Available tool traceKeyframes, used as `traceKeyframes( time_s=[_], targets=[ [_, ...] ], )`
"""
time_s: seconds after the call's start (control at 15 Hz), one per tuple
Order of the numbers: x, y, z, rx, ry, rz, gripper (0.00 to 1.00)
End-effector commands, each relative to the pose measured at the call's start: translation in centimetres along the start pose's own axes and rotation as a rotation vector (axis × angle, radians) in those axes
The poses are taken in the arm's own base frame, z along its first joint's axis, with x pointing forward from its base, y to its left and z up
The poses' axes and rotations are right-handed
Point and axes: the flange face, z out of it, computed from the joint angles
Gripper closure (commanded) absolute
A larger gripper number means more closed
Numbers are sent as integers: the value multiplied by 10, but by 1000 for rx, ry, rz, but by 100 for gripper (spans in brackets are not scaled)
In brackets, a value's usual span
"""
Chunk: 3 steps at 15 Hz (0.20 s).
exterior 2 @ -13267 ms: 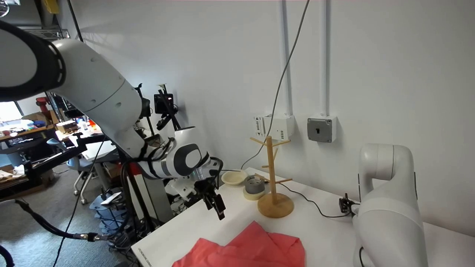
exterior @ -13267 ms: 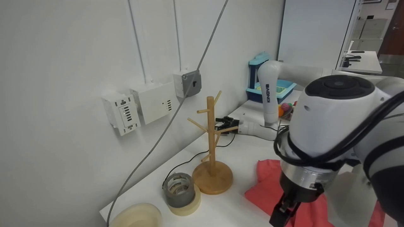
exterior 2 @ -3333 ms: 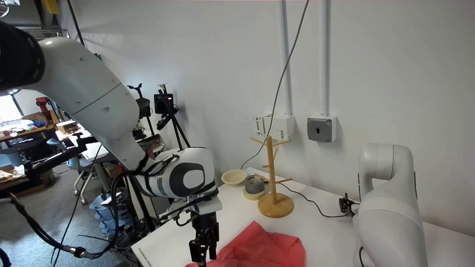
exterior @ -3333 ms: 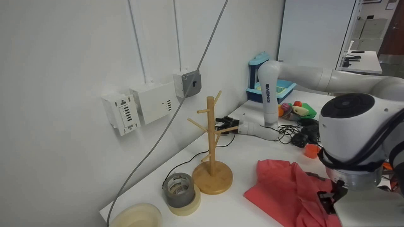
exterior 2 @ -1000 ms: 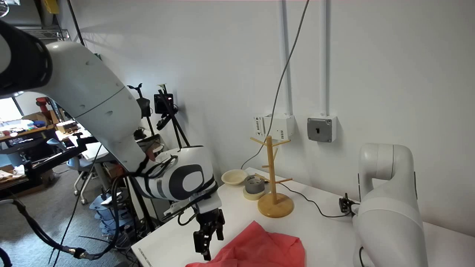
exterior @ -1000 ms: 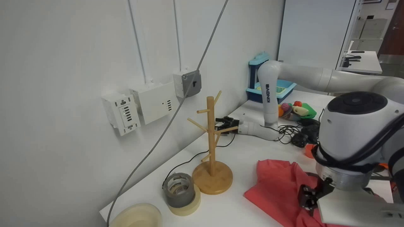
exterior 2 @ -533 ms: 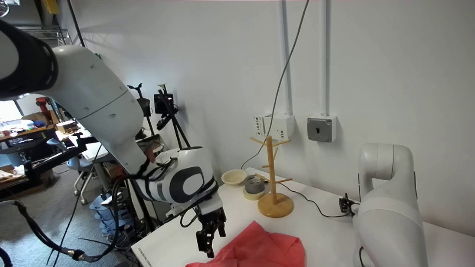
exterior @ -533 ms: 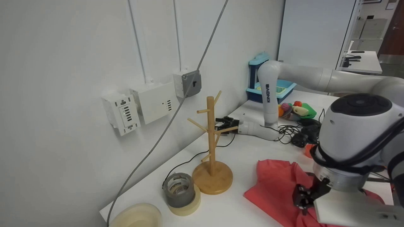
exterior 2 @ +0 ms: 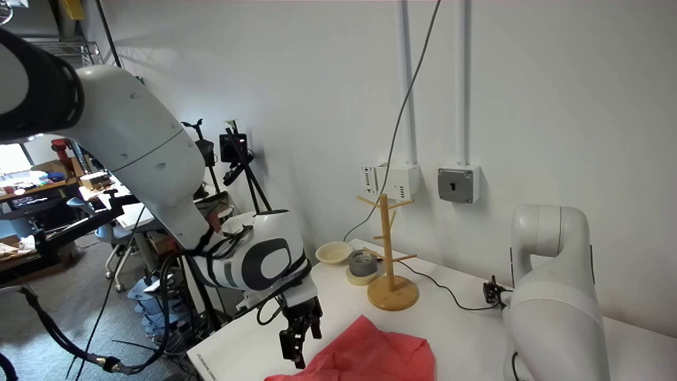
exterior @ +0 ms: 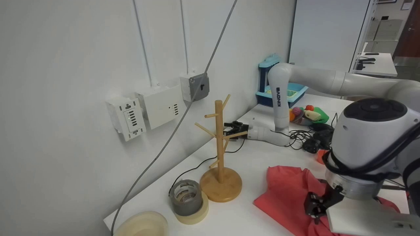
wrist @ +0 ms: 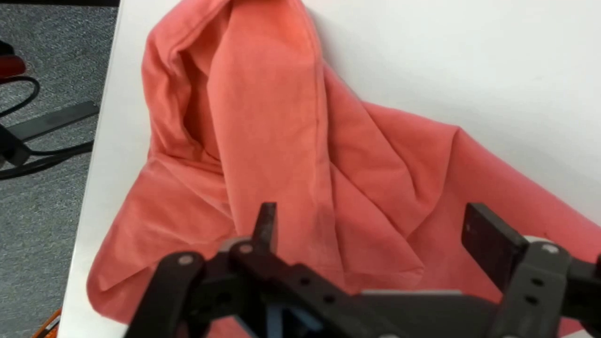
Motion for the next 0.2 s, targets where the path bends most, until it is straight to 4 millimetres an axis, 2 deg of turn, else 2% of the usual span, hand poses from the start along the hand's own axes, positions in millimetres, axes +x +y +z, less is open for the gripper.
traceKeyframes(
  time_s=[0.0,0.13],
  targets=[
    [0,0,0,0,-1,0,0],
    [0,0,0,-1,-1,0,0]
  ],
)
